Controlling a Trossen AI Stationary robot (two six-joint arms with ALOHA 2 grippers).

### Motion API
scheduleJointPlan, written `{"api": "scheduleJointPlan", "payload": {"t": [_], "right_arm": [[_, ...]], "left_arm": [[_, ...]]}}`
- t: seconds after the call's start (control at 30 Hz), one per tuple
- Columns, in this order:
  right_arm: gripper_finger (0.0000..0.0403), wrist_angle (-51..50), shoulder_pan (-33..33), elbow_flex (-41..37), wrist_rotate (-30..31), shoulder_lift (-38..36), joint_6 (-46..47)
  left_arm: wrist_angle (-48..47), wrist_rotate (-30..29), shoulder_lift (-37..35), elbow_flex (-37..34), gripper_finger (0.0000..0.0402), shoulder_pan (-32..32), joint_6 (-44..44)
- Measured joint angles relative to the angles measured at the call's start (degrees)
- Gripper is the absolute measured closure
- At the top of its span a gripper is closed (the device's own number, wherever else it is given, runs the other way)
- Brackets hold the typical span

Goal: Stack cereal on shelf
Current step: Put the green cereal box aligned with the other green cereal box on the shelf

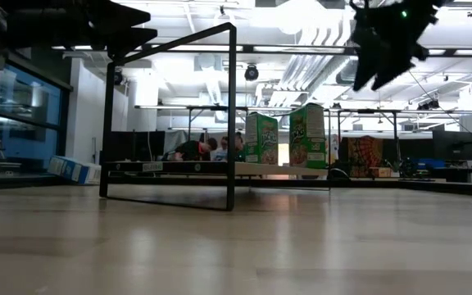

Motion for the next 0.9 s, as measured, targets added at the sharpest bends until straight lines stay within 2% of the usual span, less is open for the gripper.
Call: {"api": "scheduleJointPlan", "payload": {"t": [0.23, 0.33, 0.57, 0.63, 0.7, 0.9], "right_arm": [[0.0100, 8.40, 2.21, -8.84, 1.35, 0.00, 4.53], [0.0100, 14.78, 2.03, -12.14, -1.42, 0.00, 2.52], [0.0113, 22.05, 0.40, -16.37, -1.12, 0.00, 2.09], [0.0140, 25.09, -0.23, -17.77, -1.16, 0.00, 1.72], [0.0184, 29.63, -0.64, -19.86, -1.39, 0.02, 1.06], [0.0377, 47.82, -1.93, -28.45, -3.99, 0.13, -0.48]], "left_arm": [[0.00, 0.00, 0.00, 0.00, 0.0204, 0.01, 0.00], [-0.02, 0.00, 0.00, 0.00, 0.0204, 0.02, 0.00], [-0.01, 0.00, 0.00, 0.00, 0.0204, 0.01, 0.00], [0.00, 0.00, 0.00, 0.00, 0.0204, 0.02, 0.02], [-0.01, 0.00, 0.00, 0.00, 0.0204, 0.00, 0.01], [0.00, 0.00, 0.00, 0.00, 0.0204, 0.00, 0.02]]}}
